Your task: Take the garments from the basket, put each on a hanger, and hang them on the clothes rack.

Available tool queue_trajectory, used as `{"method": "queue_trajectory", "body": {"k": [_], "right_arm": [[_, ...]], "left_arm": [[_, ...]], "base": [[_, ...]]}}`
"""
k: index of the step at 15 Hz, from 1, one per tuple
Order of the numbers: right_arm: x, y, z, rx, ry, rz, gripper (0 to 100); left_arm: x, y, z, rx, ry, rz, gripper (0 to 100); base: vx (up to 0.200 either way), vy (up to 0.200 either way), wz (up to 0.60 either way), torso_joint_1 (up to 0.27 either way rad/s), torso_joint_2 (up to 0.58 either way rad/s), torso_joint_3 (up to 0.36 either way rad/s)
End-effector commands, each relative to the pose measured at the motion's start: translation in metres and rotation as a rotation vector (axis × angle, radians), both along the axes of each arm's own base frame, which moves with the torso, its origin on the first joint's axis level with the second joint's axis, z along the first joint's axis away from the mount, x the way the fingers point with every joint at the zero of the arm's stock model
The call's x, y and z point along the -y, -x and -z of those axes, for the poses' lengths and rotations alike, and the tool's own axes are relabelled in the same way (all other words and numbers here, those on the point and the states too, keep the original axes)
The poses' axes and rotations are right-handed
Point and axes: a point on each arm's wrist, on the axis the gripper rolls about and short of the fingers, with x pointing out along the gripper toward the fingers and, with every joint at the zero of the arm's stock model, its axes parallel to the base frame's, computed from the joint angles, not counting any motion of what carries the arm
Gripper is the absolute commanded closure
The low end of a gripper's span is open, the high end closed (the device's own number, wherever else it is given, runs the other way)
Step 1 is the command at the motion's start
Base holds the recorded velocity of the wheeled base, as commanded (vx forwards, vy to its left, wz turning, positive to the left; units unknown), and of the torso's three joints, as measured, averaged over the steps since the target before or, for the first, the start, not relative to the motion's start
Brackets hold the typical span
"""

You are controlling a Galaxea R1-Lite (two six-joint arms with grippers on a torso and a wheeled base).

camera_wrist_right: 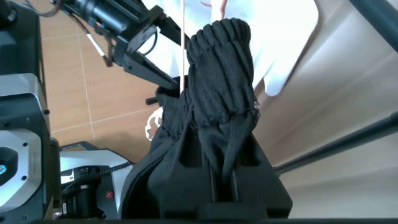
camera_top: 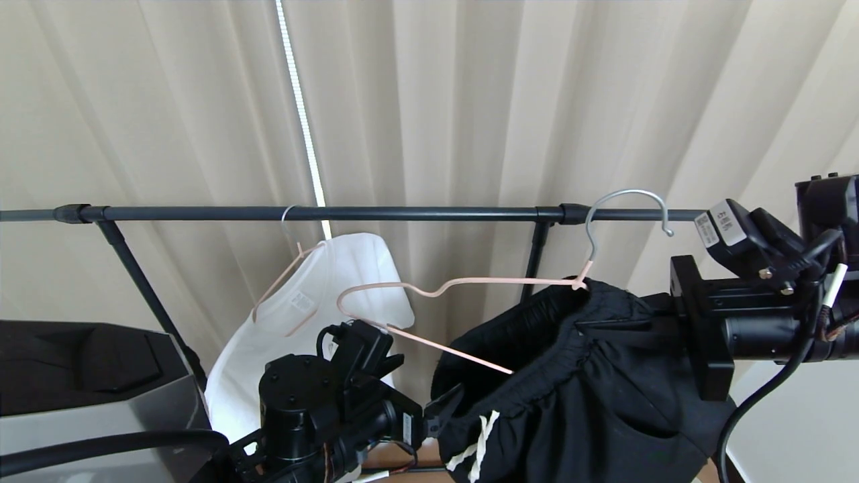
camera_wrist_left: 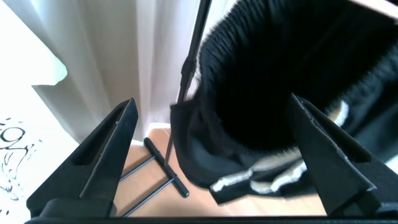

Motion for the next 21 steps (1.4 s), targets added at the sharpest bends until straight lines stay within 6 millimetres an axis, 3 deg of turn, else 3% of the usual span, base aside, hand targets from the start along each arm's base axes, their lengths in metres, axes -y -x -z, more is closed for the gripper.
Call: {"method": "queue_trajectory", "body": {"k": [1, 7, 8, 14, 18, 21], "right_arm": [[0.003, 0.009, -0.004, 0.018, -0.012, -0.012, 100], [0.001, 0.019, -0.009, 0.044, -0.028, -0.046, 100], [0.001, 0.019, -0.01, 0.047, -0.028, -0.046, 100], [0.0, 0.016, -0.009, 0.044, -0.026, -0.04, 100], [0.002, 0.015, -0.009, 0.049, -0.016, -0.017, 100], [0.002, 0.01, -0.005, 0.043, 0.017, 0.036, 100]], "left_arm": [[0.001, 0.0, 0.005, -0.012, -0.011, -0.001, 0], [0.004, 0.002, 0.014, -0.029, -0.029, 0.013, 0], [0.004, 0.002, 0.014, -0.03, -0.031, 0.015, 100], [0.003, 0.0, 0.008, 0.004, 0.002, 0.006, 100], [-0.019, -0.012, -0.018, 0.086, 0.065, -0.078, 100], [-0.028, -0.017, -0.027, 0.111, 0.08, -0.113, 100]], "base": [[0.0, 0.0, 0.0, 0.0, 0.0, 0.0], [0.0, 0.0, 0.0, 0.0, 0.0, 0.0], [0.0, 0.0, 0.0, 0.0, 0.0, 0.0], [0.0, 0.0, 0.0, 0.0, 0.0, 0.0], [0.0, 0.0, 0.0, 0.0, 0.0, 0.0], [0.0, 0.0, 0.0, 0.0, 0.0, 0.0]]}}
